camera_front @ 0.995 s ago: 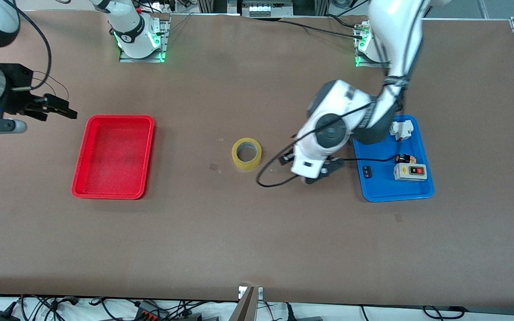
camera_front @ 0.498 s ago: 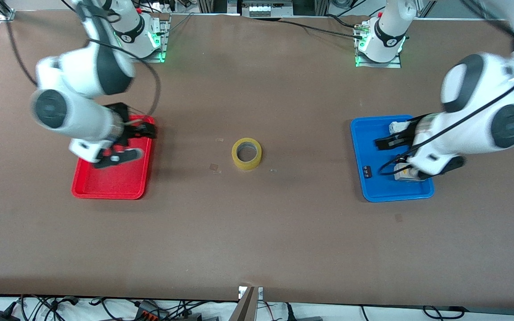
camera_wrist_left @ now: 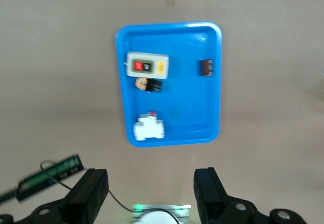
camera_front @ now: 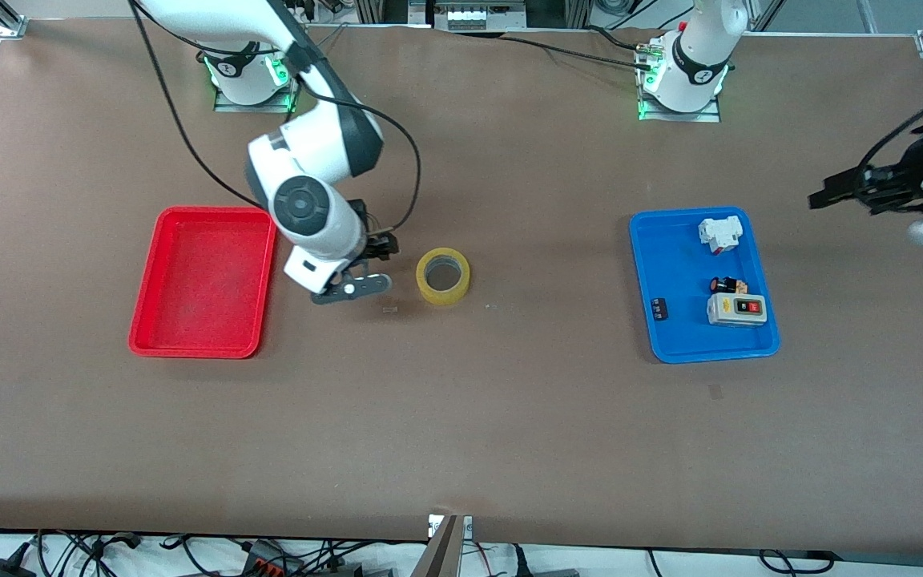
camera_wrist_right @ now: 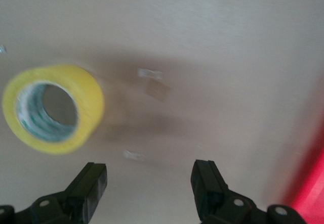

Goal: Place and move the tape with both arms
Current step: 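Withdraw the left gripper while the right gripper moves to the tape, then grasp the tape roll rim with the right gripper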

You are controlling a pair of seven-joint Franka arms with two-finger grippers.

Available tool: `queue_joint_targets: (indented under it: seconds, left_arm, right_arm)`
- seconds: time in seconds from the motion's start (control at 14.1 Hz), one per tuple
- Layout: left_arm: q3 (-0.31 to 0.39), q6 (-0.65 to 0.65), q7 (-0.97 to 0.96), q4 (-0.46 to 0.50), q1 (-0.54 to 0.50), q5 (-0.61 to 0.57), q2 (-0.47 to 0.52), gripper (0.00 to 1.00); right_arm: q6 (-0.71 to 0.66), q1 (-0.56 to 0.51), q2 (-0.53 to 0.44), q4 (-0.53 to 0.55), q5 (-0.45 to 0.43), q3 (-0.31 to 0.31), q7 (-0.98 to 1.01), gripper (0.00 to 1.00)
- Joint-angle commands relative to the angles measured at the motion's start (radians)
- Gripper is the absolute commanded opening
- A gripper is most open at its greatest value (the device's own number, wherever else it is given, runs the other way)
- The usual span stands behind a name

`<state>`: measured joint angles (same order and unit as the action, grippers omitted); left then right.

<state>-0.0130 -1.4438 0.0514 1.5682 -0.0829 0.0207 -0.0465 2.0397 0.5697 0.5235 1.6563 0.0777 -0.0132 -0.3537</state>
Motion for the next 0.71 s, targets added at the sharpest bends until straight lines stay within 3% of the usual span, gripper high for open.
queue_joint_targets:
  seconds: [0.0, 0.14, 0.36, 0.64]
  left_arm:
    - [-0.015, -0.041, 0.047, -0.052, 0.005, -0.042, 0.011, 1.00]
    - [-0.016, -0.107, 0.050, -0.079, 0.012, -0.071, 0.013, 1.00]
    - [-0.030, 0.003, 0.061, -0.082, 0.014, -0.062, 0.033, 1.00]
    - [0.004, 0.008, 0.084, -0.068, 0.038, -0.030, 0.066, 1.00]
  right_arm:
    - [0.085, 0.042, 0.085, -0.061, 0.010, 0.010, -0.086, 1.00]
    - [0.122, 0.059, 0.116, -0.061, 0.011, 0.010, -0.117, 1.00]
    - [0.172, 0.079, 0.145, -0.064, 0.013, 0.010, -0.137, 1.00]
    - [0.209, 0.111, 0.177, -0.064, 0.007, 0.010, -0.162, 1.00]
